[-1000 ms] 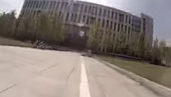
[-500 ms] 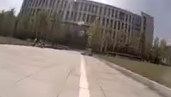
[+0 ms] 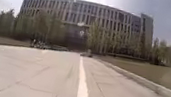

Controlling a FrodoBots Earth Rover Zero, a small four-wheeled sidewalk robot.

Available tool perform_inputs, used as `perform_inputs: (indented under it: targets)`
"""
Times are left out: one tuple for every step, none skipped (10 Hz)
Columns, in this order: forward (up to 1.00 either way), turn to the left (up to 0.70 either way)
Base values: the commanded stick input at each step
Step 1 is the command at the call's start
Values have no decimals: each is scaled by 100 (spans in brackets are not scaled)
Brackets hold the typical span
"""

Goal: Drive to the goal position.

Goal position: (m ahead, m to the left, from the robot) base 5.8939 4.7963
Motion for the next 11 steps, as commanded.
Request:
perform_inputs:
  targets:
    - [70,0]
    - [70,0]
    - [70,0]
    - [70,0]
    - [70,0]
    - [70,0]
    - [70,19]
    - [70,35]
    - [70,35]
    - [70,25]
    - [70,13]
